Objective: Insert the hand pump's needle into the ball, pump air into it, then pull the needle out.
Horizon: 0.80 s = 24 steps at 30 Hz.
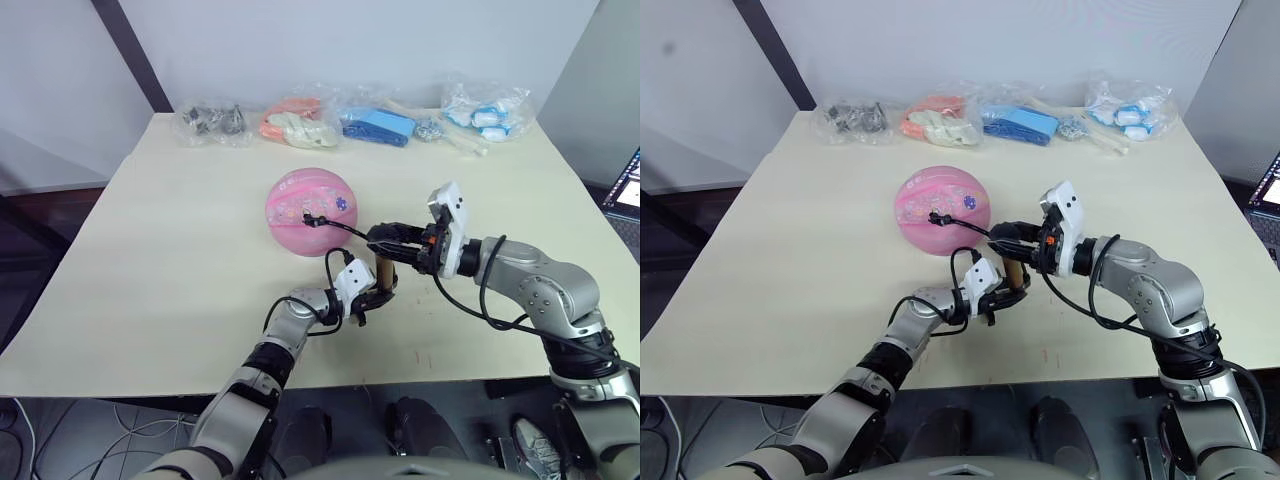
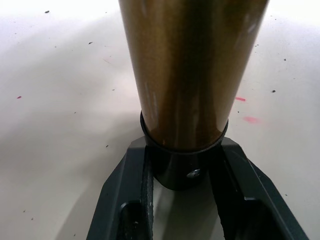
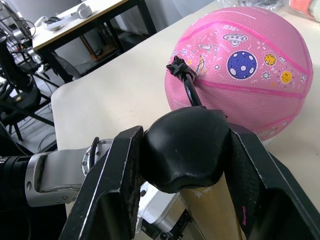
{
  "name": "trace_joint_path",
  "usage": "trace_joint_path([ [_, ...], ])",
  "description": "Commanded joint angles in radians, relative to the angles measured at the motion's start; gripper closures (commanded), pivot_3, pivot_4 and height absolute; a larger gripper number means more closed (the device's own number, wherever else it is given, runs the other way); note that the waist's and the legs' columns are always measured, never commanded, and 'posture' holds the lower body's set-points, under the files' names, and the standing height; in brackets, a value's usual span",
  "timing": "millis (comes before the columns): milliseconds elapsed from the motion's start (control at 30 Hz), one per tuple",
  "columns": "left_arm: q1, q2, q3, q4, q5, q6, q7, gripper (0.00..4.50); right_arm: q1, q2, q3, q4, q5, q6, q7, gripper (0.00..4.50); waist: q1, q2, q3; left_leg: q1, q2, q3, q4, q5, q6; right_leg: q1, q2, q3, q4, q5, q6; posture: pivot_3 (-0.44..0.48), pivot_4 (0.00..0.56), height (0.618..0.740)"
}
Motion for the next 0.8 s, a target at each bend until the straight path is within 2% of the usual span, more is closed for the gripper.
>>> trace_joint_path([
  [33,0.044,0.025,-0.019,0.058,0.036,0.055,-0.001,3.44,-0.039,0.008,-0.040,-0.010,0.078,0.140,-0.035,2.72,0.000,0.001,0.001,0.000,0.000,0.000,0.000,0.000,0.000,0.000,0.000,0.000,0.000,0.000,0.000,0.000,0.150,0.740],
  [233,0.033,0.019,-0.019,0.073,0.038,0.052,0.000,3.44,-0.276,-0.006,-0.233,-0.053,0.253,0.319,-0.123,2.72,0.005,0.008,0.014,-0.006,-0.001,0.000,0.000,0.000,0.000,-0.005,-0.001,0.000,0.000,0.000,0.000,0.000,0.150,0.740],
  [367,0.028,0.017,-0.020,0.080,0.037,0.050,0.000,3.44,-0.355,-0.023,-0.292,-0.046,0.324,0.400,-0.166,2.72,0.008,0.008,0.015,-0.008,-0.001,-0.001,0.000,0.000,0.000,-0.007,-0.002,-0.001,0.000,0.000,0.000,0.000,0.150,0.740],
  [467,0.027,0.015,-0.020,0.085,0.037,0.047,0.001,3.44,-0.480,-0.056,-0.366,-0.019,0.412,0.469,-0.206,2.72,0.007,0.009,0.016,-0.009,-0.002,-0.001,0.001,0.000,0.000,-0.007,-0.002,-0.001,0.000,0.000,0.000,0.000,0.150,0.740],
  [667,0.030,0.017,-0.020,0.088,0.037,0.042,0.001,3.44,-0.603,-0.078,-0.412,0.021,0.495,0.520,-0.291,2.72,0.007,0.011,0.021,-0.012,-0.002,-0.002,0.002,0.000,0.000,-0.008,-0.003,-0.002,0.000,0.001,0.000,0.000,0.150,0.740],
  [800,0.032,0.019,-0.022,0.086,0.036,0.041,0.000,3.44,-0.601,-0.074,-0.404,0.019,0.523,0.518,-0.317,2.72,0.008,0.011,0.021,-0.020,-0.003,-0.002,0.005,0.000,0.000,-0.015,-0.004,-0.002,0.003,0.003,-0.003,0.000,0.150,0.740],
])
